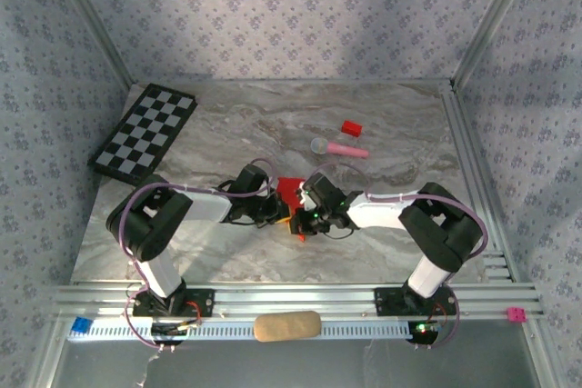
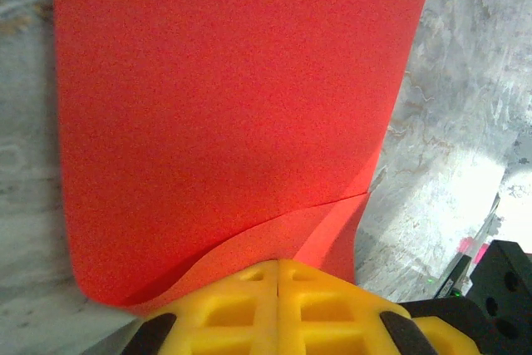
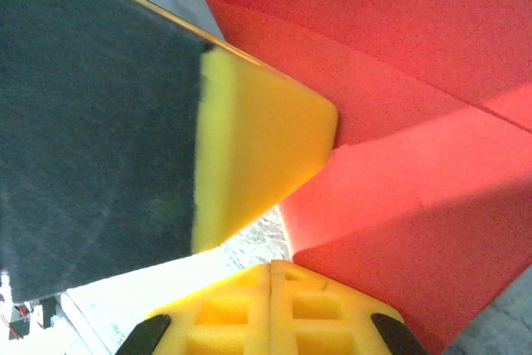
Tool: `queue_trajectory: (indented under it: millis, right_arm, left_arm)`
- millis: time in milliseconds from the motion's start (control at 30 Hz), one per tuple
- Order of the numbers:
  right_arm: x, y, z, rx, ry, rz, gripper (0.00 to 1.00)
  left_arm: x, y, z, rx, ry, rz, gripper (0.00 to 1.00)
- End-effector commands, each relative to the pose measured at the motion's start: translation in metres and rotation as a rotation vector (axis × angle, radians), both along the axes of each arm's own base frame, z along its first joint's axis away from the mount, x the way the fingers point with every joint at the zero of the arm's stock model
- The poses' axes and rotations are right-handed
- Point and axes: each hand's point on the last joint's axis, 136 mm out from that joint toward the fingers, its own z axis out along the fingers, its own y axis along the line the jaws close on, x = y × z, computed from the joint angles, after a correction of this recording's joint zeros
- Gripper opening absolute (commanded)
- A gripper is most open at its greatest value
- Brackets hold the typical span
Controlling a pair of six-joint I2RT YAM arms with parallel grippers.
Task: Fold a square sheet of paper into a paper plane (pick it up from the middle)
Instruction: Third fold the triangle at the center of the table.
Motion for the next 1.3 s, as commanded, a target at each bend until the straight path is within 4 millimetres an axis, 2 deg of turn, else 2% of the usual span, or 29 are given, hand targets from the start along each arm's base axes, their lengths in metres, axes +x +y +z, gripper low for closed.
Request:
queue_trajectory:
  millis: [0, 433, 800, 967, 1067, 1200, 1267]
  right_arm:
    - [-0.012, -0.009, -0.010, -0.029, 0.046, -0.005, 0.01]
    - [-0.029, -0.021, -0.010, 0.000, 0.076, -0.018, 0.03]
    - [-0.053, -0.041, -0.020, -0.019, 0.125, -0.030, 0.03]
    - [-0.054, -0.049, -0.016, -0.039, 0.110, -0.038, 0.04]
    - [-0.051, -0.046, -0.001, -0.011, 0.092, -0.029, 0.04]
    - [-0.036, -0.034, 0.033, 0.065, 0.015, -0.023, 0.04]
    - [-0.025, -0.030, 0.043, 0.100, -0.010, -0.037, 0.04]
  left_arm:
    - [-0.011, 0.010, -0.021, 0.081, 0.049, -0.010, 0.00]
    - [-0.012, 0.014, -0.026, 0.105, 0.062, 0.003, 0.00]
    - [-0.011, 0.015, -0.027, 0.112, 0.065, 0.013, 0.00]
    - [-0.011, 0.015, -0.028, 0.113, 0.067, 0.015, 0.00]
    - [-0.011, 0.015, -0.028, 0.111, 0.067, 0.014, 0.00]
    - [-0.012, 0.014, -0.027, 0.109, 0.065, 0.012, 0.00]
    - [-0.012, 0.014, -0.027, 0.108, 0.062, 0.012, 0.00]
